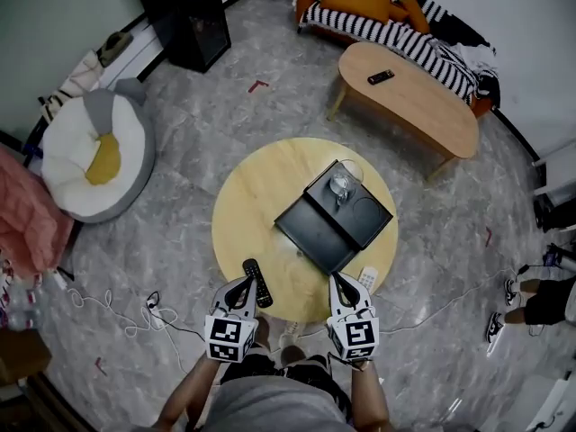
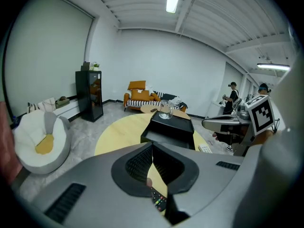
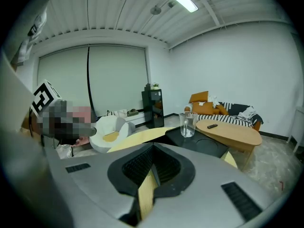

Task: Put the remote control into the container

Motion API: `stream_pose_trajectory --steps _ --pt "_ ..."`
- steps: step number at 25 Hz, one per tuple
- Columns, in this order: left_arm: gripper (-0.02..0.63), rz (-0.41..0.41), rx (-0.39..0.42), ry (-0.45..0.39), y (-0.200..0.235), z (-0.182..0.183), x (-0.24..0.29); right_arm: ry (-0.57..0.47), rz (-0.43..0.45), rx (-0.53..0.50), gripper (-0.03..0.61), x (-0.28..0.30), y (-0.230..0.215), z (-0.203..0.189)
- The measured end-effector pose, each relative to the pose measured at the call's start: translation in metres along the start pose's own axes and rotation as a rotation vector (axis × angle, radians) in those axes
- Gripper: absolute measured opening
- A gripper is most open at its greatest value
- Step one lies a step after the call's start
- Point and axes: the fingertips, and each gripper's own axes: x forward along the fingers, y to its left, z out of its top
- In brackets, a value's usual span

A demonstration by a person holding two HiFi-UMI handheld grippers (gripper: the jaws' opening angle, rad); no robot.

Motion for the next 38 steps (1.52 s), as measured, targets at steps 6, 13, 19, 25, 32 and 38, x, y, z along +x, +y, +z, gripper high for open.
stream_pose_trajectory --steps 6,13,19,25,32,38 --pt "0.008 0.045 -0.048 0.05 0.012 -0.034 0.0 0.039 0.068 -0.002 0.008 0.014 0.021 -0.022" --pt "0.008 0.068 -0.106 0.096 0.018 -0.068 0.01 0.075 0.096 -0.009 0.008 0.026 0.027 -0.044" --pt "0.011 0.118 -0.157 0.177 0.026 -0.094 0.021 0.081 0.115 -0.016 0.008 0.027 0.032 -0.051" --pt "0.112 0.142 -0.248 0.265 0.031 -0.119 0.039 0.078 0.095 -0.014 0.008 0.024 0.024 -0.053" --pt "0.272 0.121 -0.299 0.335 0.03 -0.135 0.062 0.093 0.067 0.004 0.008 0.022 0.012 -0.056" --pt "0.293 0.13 -0.315 0.395 0.032 -0.144 0.075 0.1 0.056 0.014 0.008 0.027 0.003 -0.06"
